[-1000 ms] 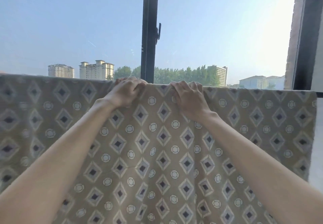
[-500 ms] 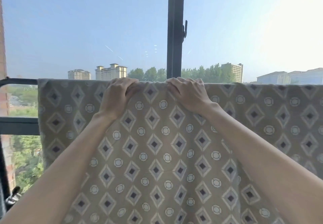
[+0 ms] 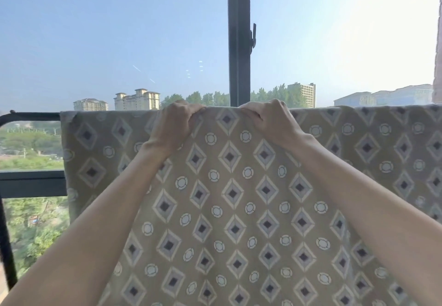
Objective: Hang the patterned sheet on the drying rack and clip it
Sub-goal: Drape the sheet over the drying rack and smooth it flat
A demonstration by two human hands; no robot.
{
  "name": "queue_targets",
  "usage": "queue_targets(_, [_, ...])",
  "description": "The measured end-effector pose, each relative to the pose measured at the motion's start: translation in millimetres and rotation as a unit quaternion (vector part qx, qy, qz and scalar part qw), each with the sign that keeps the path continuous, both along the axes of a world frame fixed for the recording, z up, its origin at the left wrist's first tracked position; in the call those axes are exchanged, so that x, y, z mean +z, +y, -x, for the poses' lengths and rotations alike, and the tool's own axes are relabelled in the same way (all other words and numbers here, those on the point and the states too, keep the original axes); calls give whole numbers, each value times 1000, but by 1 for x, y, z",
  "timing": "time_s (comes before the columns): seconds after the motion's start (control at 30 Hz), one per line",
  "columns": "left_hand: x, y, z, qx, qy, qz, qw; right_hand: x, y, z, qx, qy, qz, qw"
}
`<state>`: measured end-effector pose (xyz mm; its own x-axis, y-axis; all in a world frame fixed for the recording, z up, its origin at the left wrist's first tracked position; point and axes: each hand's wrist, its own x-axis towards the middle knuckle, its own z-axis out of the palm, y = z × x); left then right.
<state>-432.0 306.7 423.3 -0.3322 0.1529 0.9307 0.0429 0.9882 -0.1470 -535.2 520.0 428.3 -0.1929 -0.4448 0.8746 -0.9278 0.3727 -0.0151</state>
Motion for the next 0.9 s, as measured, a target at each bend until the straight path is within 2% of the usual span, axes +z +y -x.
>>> queue_targets(0.17, [27, -7, 3, -10, -66, -21, 998, 16, -11, 1, -44, 4, -36, 998])
queue_targets(0.3, [46, -19, 14, -15, -135, -100, 986, 34, -22, 3, -81, -38, -82, 993])
queue_targets(0.4, [55, -27, 19, -42, -231, -161, 959, 36, -31, 11, -86, -87, -97, 988])
queue_targets(0.47, [61, -30, 19, -70, -285, -194, 936, 33, -35, 16, -81, -95, -74, 989])
queue_targets(0.6, [64, -32, 22, -96, -300, -232, 920, 24, -43, 17, -25, -18, 17, 999])
queue_targets(0.77, [66, -32, 19, -86, -327, -228, 913, 1, -58, 10, 18, 104, 64, 992])
queue_targets(0.9, [64, -46, 6, -70, -336, -239, 908, -13, -74, -8, -7, 136, 8, 991])
